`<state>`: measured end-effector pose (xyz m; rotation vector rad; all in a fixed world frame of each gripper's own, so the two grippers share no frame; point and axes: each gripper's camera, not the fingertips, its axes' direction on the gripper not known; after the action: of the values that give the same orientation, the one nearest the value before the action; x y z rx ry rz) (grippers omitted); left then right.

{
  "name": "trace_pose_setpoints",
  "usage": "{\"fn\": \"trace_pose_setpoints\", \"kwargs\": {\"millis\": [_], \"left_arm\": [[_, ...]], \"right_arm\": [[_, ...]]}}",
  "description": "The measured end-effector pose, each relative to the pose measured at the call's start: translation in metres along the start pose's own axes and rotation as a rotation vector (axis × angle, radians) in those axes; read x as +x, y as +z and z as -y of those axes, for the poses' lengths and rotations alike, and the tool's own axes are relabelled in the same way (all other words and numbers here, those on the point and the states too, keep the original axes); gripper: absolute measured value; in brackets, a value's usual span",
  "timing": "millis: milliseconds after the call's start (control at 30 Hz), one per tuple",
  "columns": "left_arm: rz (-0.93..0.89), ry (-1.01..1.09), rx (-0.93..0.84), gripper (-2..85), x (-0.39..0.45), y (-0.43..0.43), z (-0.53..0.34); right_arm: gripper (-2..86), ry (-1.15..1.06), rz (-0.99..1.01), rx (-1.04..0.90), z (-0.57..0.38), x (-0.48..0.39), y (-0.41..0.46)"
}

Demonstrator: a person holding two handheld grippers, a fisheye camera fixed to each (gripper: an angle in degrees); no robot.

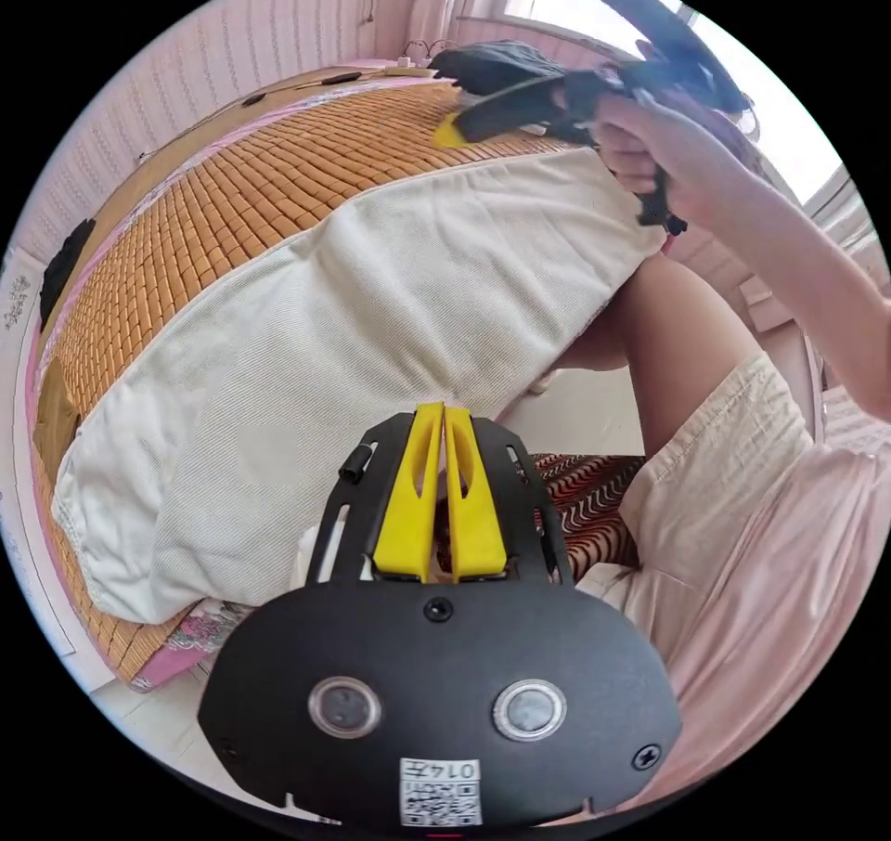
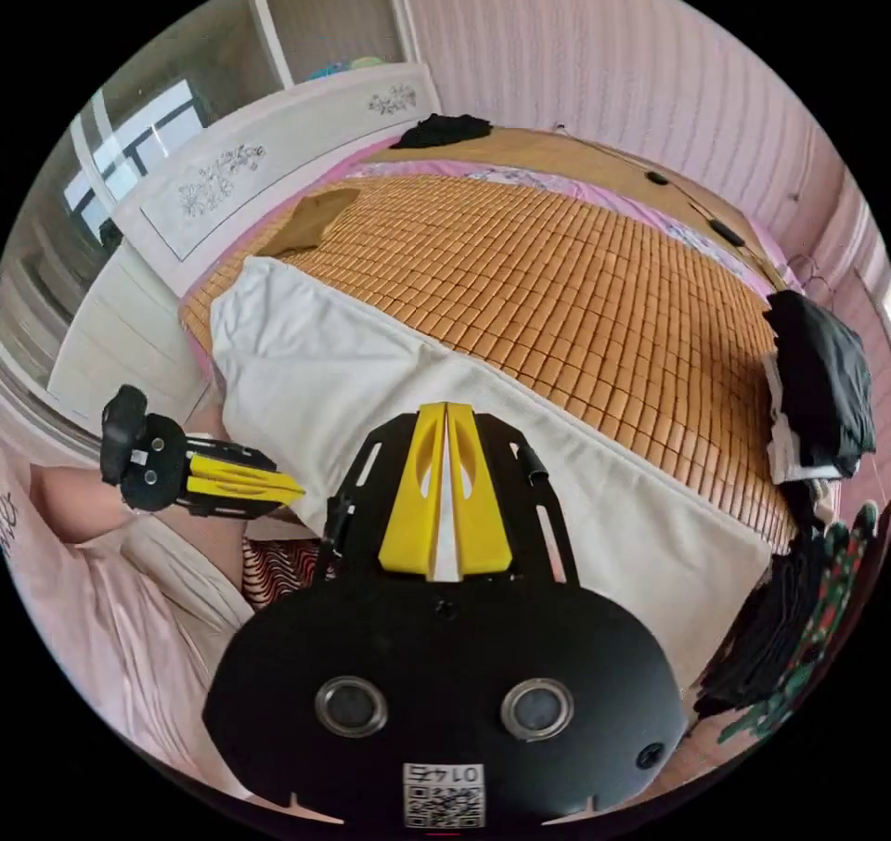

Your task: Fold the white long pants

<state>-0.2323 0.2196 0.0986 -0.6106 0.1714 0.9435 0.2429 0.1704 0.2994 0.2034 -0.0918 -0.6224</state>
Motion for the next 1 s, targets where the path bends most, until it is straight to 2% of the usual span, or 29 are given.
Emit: {"fn": "trace_pose_setpoints", "kwargs": {"millis": [33,67,100,200,300,433,500,700,833,1000], "left_arm": [[-0.001,-0.019,-0.004,-1.0,-0.002,-0.001,-0.002],[-0.009,-0.059,-0.007,-1.0,-0.008,-0.004,-0.005],[-0.018,-0.093,-0.006,-1.0,-0.012,-0.007,-0.008],[0.008,-0.165,-0.002,-1.0,-0.023,-0.017,-0.012],[0.001,-0.253,0.025,-1.0,-0.038,-0.026,-0.016],[0.028,-0.327,-0.004,-1.0,-0.048,-0.023,-0.019],[0.080,-0.294,-0.048,-1.0,-0.044,-0.013,-0.017],[0.103,-0.332,-0.066,-1.0,-0.050,-0.004,-0.019],[0.081,-0.352,-0.043,-1.0,-0.058,-0.010,-0.027],[0.117,-0.357,-0.042,-1.0,-0.061,-0.018,-0.033]], "right_arm": [[0.6,0.076,-0.032,0.024,-0.025,0.020,-0.014],[3.2,0.250,-0.111,0.047,-0.076,0.060,-0.037],[6.5,0.419,-0.175,0.046,-0.126,0.098,-0.054],[13.1,0.741,-0.275,0.014,-0.232,0.170,-0.080],[16.1,0.911,-0.231,0.038,-0.295,0.215,-0.079],[16.7,0.975,-0.053,0.017,-0.331,0.258,-0.055],[13.4,0.961,0.038,0.023,-0.345,0.272,-0.047],[4.4,0.864,0.054,0.037,-0.365,0.273,-0.063],[3.0,0.795,0.019,0.064,-0.367,0.264,-0.089],[2.2,0.599,0.035,0.224,-0.348,0.237,-0.149]]}}
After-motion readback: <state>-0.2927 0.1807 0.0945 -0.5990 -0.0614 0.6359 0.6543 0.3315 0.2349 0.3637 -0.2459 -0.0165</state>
